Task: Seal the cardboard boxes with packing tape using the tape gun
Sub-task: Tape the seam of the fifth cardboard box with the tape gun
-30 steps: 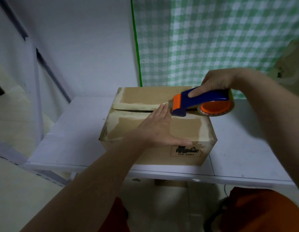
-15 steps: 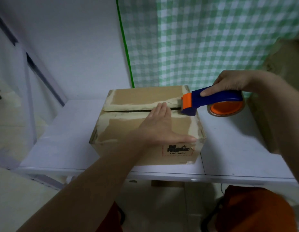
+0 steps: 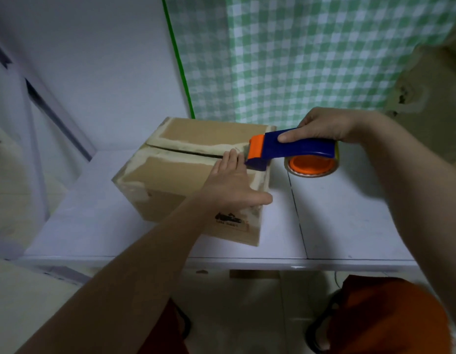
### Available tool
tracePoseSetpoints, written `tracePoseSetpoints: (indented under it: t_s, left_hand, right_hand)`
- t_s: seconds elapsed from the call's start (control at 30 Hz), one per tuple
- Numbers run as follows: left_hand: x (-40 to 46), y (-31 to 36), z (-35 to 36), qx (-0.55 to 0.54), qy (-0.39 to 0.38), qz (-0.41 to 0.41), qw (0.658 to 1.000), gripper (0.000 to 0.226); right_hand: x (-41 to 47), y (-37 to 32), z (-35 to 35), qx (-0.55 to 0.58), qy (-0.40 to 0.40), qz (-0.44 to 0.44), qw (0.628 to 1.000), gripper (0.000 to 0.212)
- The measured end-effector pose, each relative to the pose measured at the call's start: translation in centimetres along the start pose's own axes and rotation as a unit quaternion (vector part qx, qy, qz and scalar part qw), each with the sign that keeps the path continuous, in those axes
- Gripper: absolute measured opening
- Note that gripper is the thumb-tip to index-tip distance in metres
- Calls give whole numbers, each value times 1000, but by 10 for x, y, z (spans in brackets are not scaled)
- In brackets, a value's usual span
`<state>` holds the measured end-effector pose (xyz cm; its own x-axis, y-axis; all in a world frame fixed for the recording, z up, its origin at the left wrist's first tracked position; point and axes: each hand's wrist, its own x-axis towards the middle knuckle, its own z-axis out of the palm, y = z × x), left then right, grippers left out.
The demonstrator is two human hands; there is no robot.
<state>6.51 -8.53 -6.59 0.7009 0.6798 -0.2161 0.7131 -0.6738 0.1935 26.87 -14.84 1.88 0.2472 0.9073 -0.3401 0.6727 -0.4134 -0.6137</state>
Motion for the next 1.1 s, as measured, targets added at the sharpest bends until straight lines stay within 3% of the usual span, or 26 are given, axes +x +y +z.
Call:
tracePoseSetpoints:
  t_s: [0.23,0.57,0.8,1.1]
  left_hand:
    - [0,-2,4,15,49,-3,999,99]
    - [6,-22,-3,50,21,-5,999,86]
    - [6,-7,-5,44,25,94,994,74]
    - [19,0,-5,-17,26,24,999,60]
  right_hand:
    - [-2,3,10,42,2,16,999,57]
    - [-30,49,1,61,-8,53,997,49]
    - [-30,54,12,86,-17,49,995,40]
    - [-27,57,23,89,-40,59,993,42]
